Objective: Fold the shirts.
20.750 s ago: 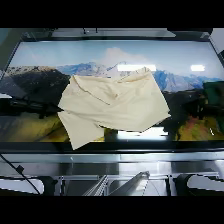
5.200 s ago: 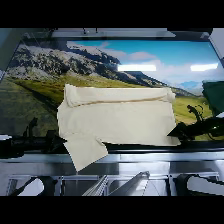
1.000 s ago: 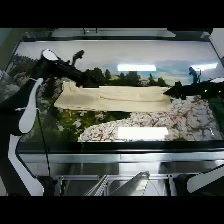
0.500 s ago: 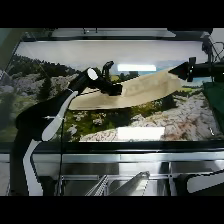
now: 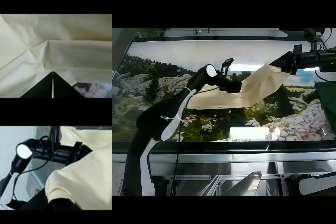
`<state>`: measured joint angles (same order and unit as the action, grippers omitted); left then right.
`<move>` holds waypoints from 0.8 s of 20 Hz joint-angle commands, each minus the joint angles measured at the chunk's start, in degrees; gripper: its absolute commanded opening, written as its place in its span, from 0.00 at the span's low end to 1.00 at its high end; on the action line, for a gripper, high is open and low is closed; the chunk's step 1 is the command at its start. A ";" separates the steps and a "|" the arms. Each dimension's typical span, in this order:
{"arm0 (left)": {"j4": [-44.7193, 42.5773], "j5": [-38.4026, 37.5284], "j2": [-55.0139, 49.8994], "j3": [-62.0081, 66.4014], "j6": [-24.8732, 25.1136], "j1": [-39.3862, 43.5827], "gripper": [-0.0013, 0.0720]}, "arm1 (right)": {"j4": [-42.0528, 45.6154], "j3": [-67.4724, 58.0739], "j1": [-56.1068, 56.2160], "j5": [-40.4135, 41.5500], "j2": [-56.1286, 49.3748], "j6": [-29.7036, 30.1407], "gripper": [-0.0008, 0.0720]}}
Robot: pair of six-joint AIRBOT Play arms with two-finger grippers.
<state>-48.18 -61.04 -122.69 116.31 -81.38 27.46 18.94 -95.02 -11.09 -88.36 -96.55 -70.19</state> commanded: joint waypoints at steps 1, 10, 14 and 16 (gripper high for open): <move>5.16 -13.90 8.85 -0.20 -0.15 -4.98 0.02 | -2.75 -0.26 4.63 4.26 0.11 -2.10 0.03; 6.14 -23.04 32.63 -0.28 -0.09 -24.50 0.02 | -8.66 -0.28 37.73 49.42 -7.13 0.31 0.03; 6.14 -23.45 36.20 -2.29 1.77 -29.53 0.02 | -25.33 -1.49 52.26 74.27 -17.35 15.47 0.32; 6.19 -23.34 37.11 -5.77 3.15 -30.53 0.02 | -33.53 -4.70 55.06 76.13 -21.81 23.12 0.92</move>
<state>-42.11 -84.01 -87.79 113.58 -80.20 -0.49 -2.04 -97.03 37.19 -25.26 -112.25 -58.70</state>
